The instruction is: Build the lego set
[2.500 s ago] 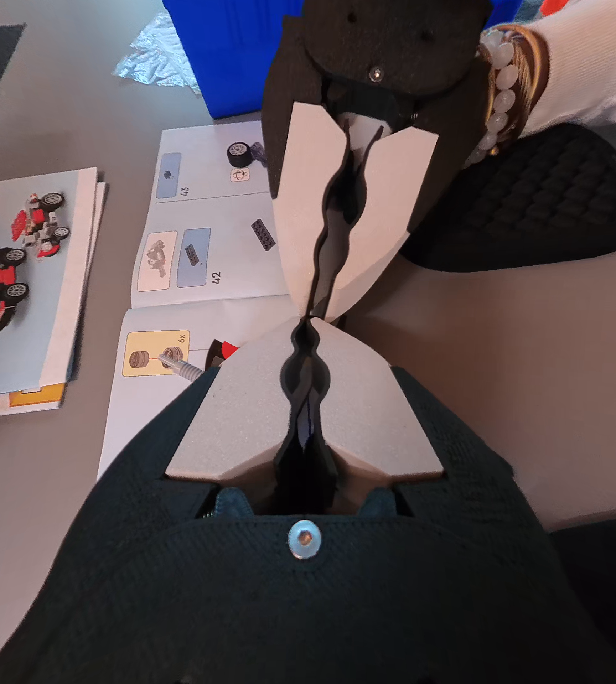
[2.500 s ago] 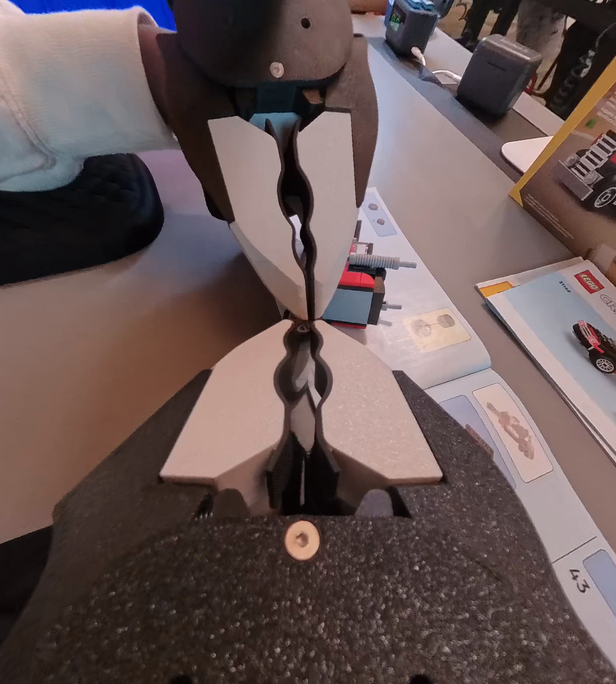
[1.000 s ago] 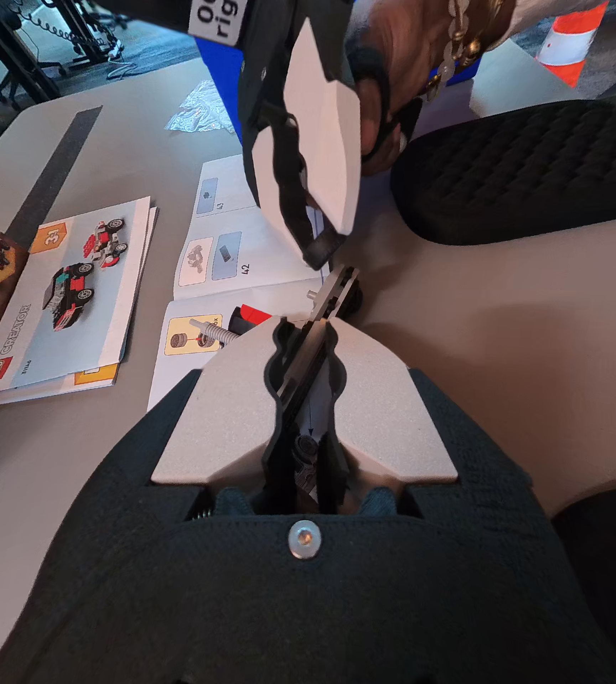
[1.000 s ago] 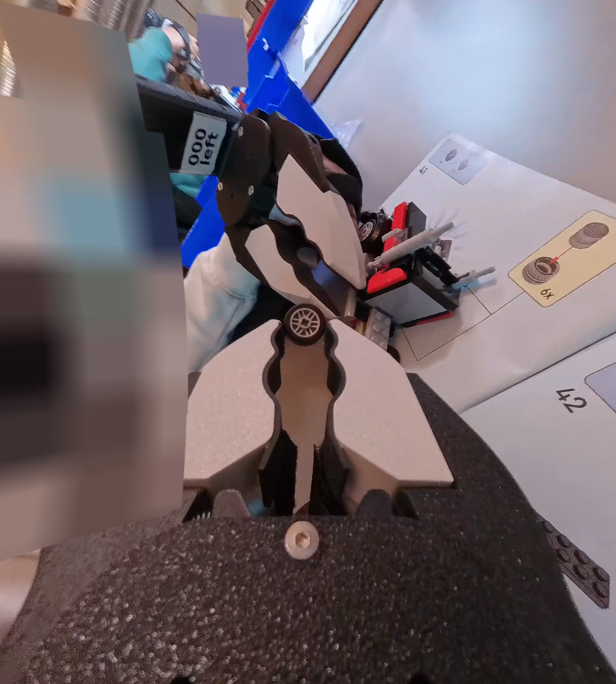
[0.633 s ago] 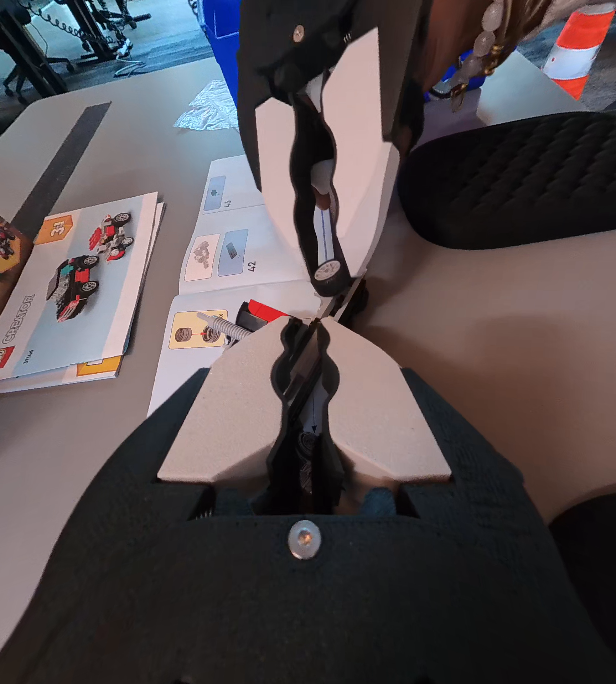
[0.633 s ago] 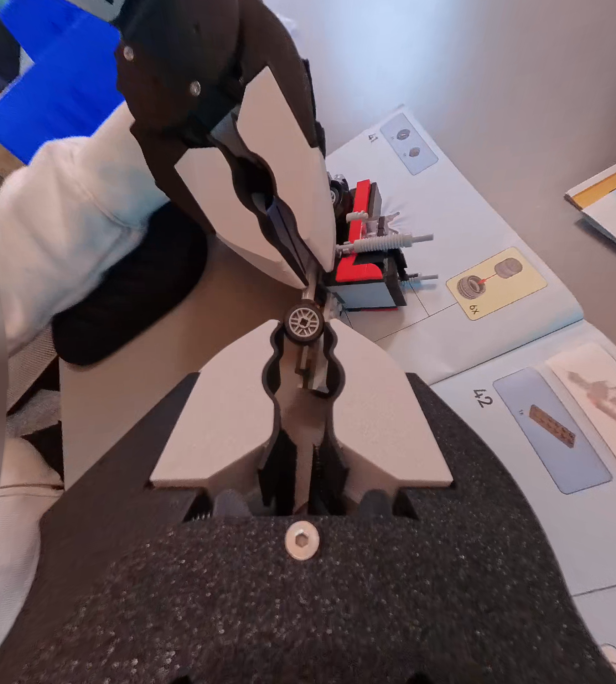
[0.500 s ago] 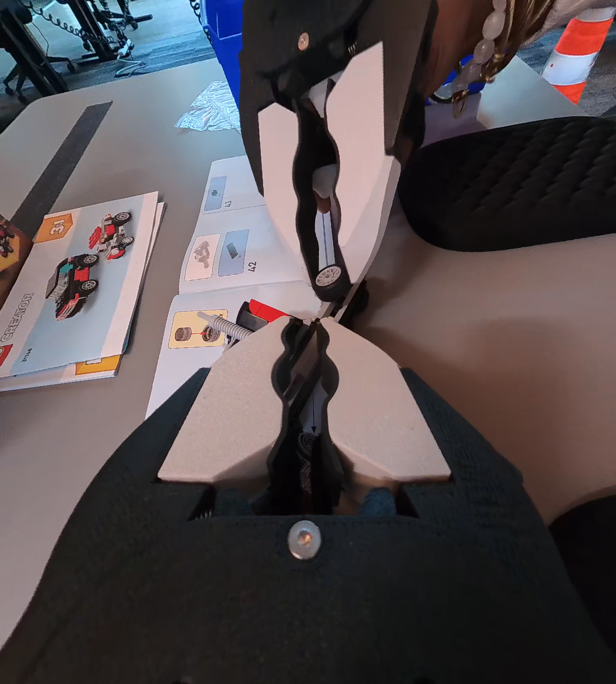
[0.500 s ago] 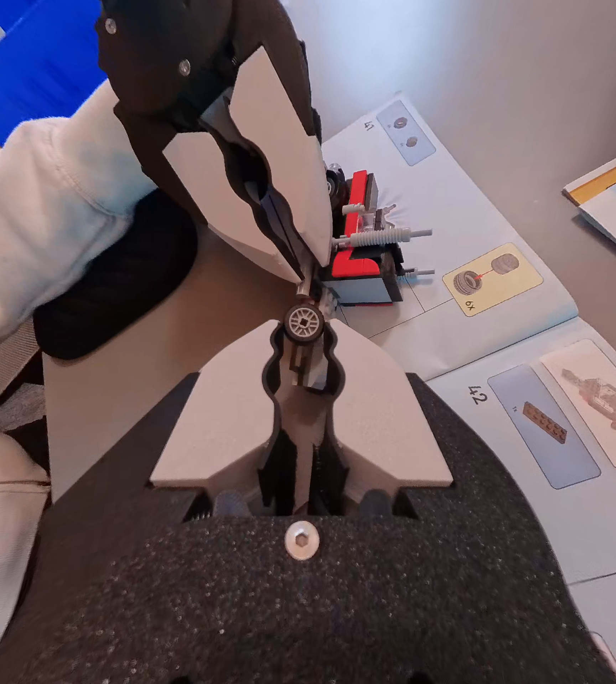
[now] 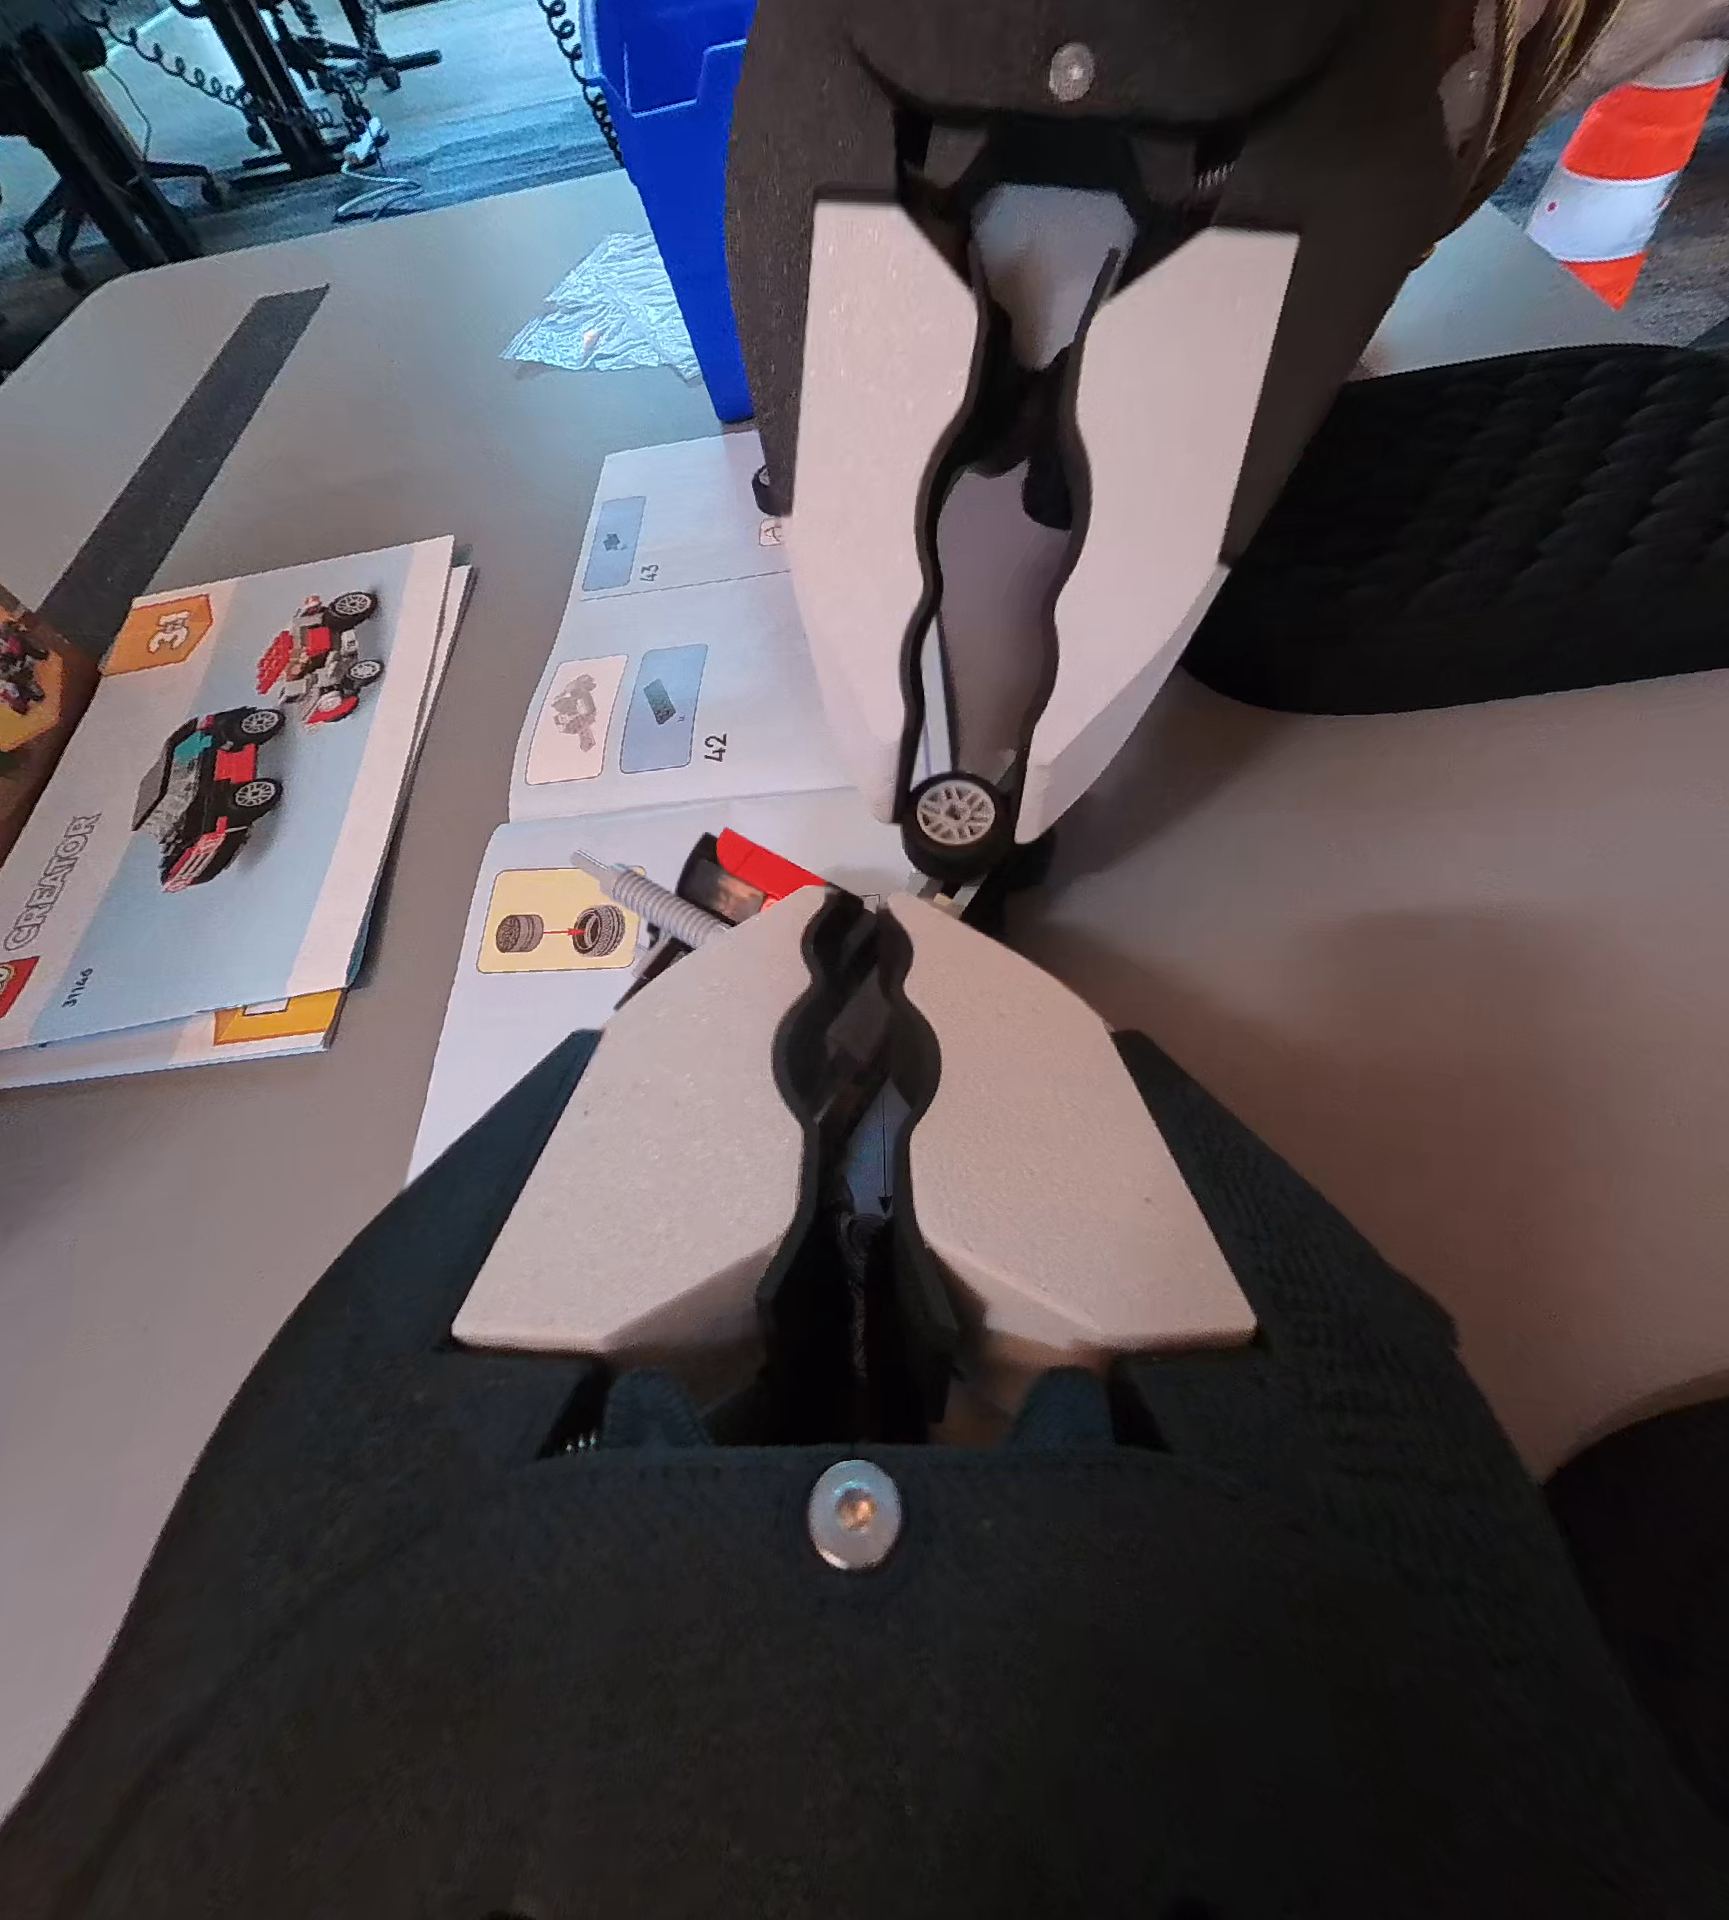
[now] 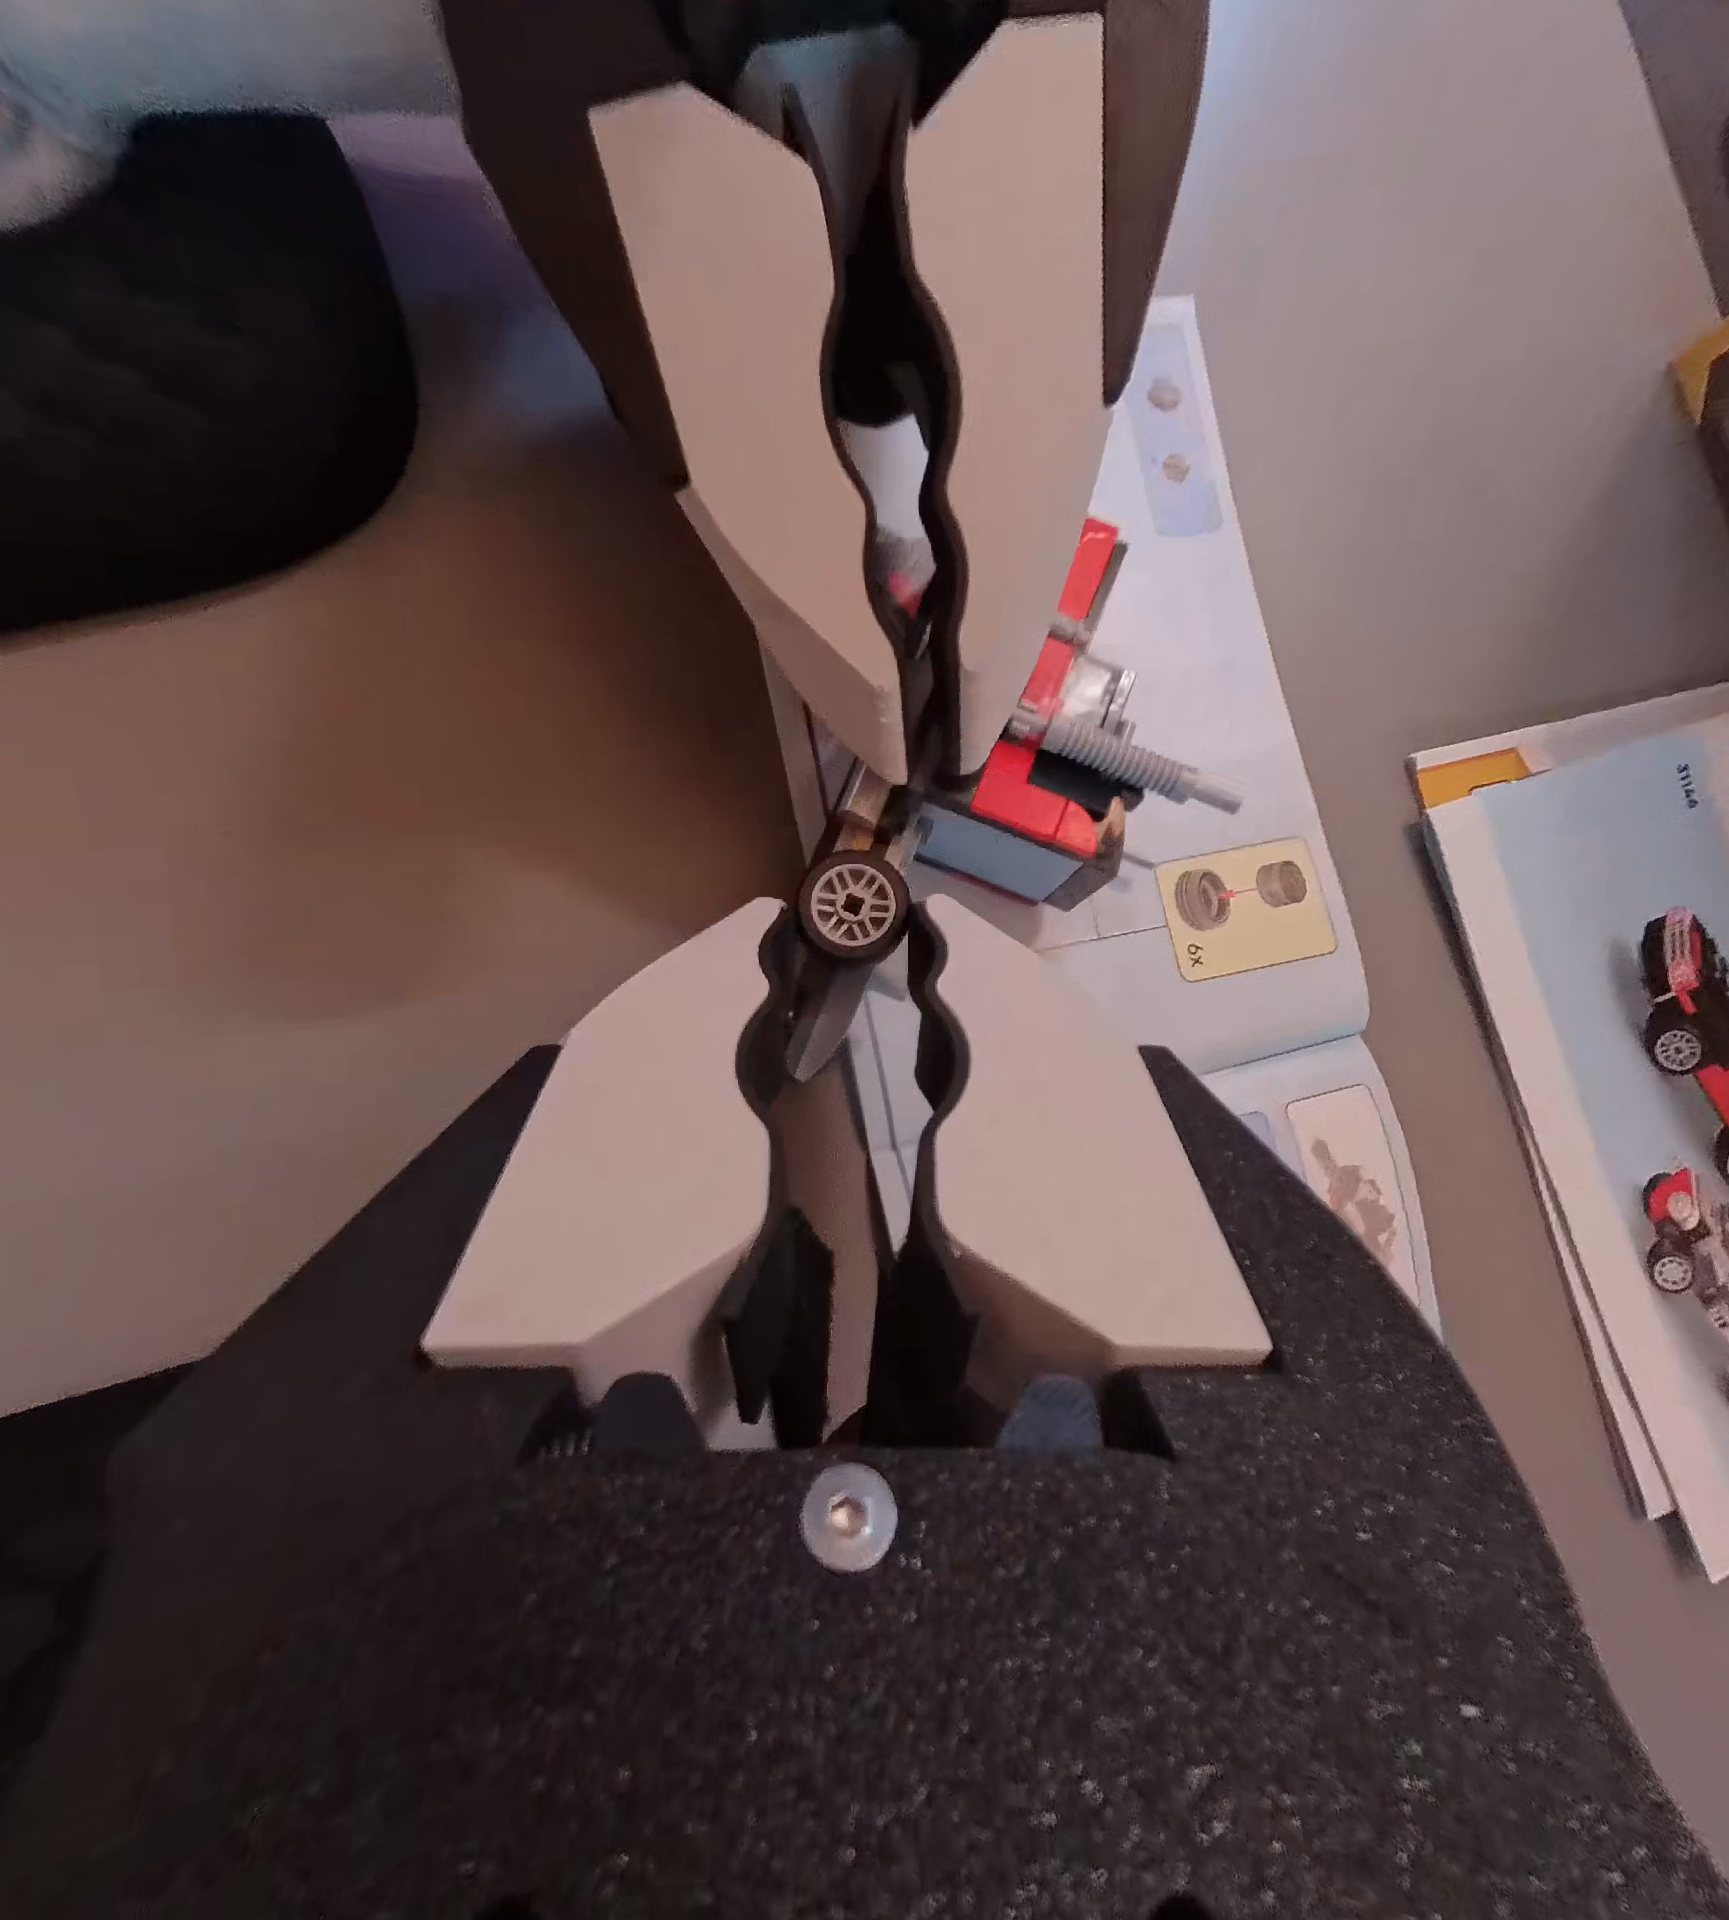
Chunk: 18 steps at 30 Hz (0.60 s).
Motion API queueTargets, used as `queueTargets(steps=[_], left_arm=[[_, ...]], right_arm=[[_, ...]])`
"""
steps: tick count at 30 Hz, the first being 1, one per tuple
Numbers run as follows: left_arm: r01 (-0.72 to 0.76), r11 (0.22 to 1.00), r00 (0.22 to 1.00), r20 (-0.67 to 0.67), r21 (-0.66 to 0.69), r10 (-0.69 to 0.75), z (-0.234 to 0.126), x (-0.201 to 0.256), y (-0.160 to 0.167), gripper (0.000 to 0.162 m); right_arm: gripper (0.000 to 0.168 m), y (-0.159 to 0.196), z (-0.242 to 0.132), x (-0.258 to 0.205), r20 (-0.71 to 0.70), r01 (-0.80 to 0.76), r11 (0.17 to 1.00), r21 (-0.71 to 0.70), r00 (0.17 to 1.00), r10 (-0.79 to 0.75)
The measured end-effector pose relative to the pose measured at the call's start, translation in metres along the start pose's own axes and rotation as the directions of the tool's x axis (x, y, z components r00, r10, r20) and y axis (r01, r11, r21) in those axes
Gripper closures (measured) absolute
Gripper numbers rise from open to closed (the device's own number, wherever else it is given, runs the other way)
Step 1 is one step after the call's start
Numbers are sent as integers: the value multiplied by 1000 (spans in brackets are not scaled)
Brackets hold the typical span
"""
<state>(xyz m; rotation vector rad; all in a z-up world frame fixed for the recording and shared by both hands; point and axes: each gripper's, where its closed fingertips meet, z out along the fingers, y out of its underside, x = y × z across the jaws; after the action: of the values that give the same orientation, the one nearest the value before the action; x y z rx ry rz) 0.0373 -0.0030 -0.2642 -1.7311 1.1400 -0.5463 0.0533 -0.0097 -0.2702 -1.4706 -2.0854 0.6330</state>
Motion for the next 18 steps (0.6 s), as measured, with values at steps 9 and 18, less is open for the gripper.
queueTargets(steps=[9,18], left_arm=[[-13,1000,1000,12,-5,13,0,-1,0,155],[-33,999,999,26,-20,34,1,-1,0,159]], right_arm=[[148,-1,1,-2,12,4,1000,5,1000,-4],[148,0,2,-5,9,29,1000,0,1000,-29]])
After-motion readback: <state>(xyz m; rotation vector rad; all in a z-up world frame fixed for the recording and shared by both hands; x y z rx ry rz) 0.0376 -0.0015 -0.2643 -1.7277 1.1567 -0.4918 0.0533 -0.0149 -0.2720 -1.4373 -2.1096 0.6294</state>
